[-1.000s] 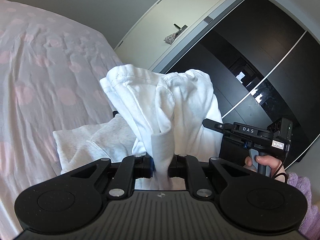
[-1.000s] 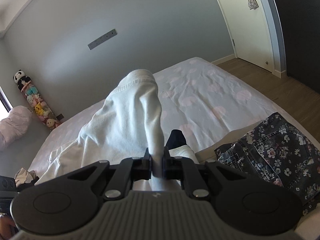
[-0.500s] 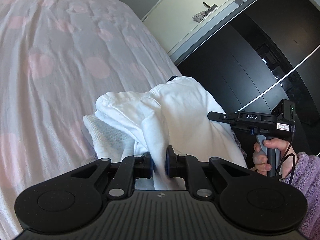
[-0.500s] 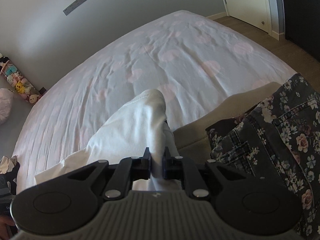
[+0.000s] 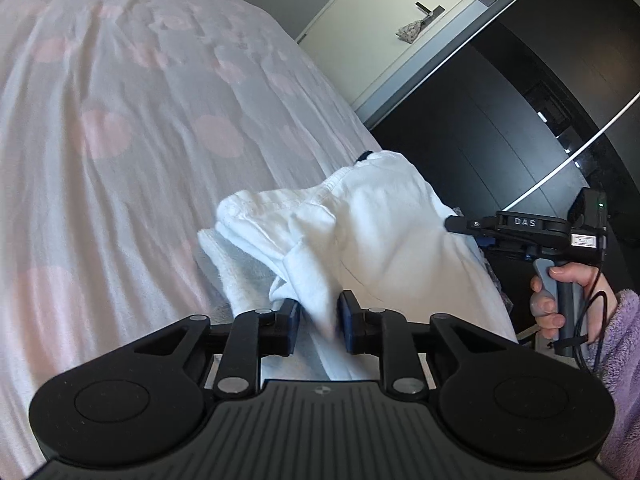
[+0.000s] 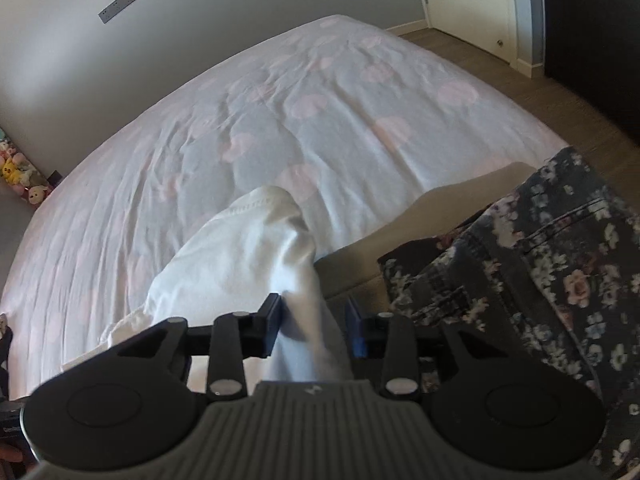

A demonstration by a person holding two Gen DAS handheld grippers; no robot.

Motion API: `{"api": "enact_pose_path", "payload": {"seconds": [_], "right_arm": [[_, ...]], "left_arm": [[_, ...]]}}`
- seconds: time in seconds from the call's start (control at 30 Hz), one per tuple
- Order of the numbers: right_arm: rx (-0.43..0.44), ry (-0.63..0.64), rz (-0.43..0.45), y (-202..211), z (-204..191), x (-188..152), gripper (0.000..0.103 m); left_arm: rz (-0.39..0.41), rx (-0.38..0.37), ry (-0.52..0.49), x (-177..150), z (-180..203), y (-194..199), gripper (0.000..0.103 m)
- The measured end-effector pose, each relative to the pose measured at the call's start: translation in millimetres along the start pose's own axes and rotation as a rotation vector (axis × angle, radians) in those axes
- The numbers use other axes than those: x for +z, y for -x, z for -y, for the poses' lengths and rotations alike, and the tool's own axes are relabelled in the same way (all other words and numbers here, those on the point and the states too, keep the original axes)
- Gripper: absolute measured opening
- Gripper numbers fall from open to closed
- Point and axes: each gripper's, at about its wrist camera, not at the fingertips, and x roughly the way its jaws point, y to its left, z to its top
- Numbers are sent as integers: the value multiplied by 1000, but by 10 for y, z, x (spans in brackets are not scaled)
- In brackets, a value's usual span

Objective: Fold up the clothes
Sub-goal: 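Lower the cloth onto the floral jeans stack and open both grippers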

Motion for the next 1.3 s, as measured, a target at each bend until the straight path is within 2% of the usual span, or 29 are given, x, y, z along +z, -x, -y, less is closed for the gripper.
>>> {"api": "enact_pose_path", "payload": {"seconds": [0.1, 0.17, 0.27, 0.4, 0.47, 0.6, 0.63, 0.7, 0.83, 1.0, 1.13, 1.17, 1.3], "right_arm": [[-9, -7, 34, 242, 44, -37, 32], [-31, 17, 61, 419, 37, -103, 22], [-34, 71, 93, 682, -6, -272, 20], [-16, 143, 97, 863, -79, -561, 17], [-5, 187, 104, 875, -141, -695, 17], [-37, 194, 98, 690, -110, -820, 16], [-47, 193, 95, 637, -96, -846, 14], [-58, 179, 86, 525, -43, -890, 0], [-17, 89, 51, 303, 177, -910, 0], [-11, 67, 46, 215, 221, -932, 0], [-24, 98, 78, 413, 141, -924, 0], [-21, 107, 97, 509, 128, -947, 5], [-33, 133, 138, 849, 124, -1125, 7]], "left_arm": [[45, 63, -13, 1, 75, 217, 20], [82, 103, -27, -1, 151, 360, 20], [103, 87, -66, -35, 383, 483, 20], [67, 23, -152, -197, 780, 442, 20], [46, 17, -215, -296, 967, 345, 20], [-12, 73, -271, -441, 1093, 79, 18], [-28, 88, -279, -470, 1095, 14, 15], [-55, 98, -274, -513, 1042, -64, 14], [-100, 111, -285, -512, 961, -178, 14], [-114, 127, -286, -509, 943, -225, 14], [-87, 149, -306, -523, 1077, -55, 14], [-73, 142, -319, -538, 1131, 15, 14], [-49, 83, -409, -697, 1428, 226, 14]]}}
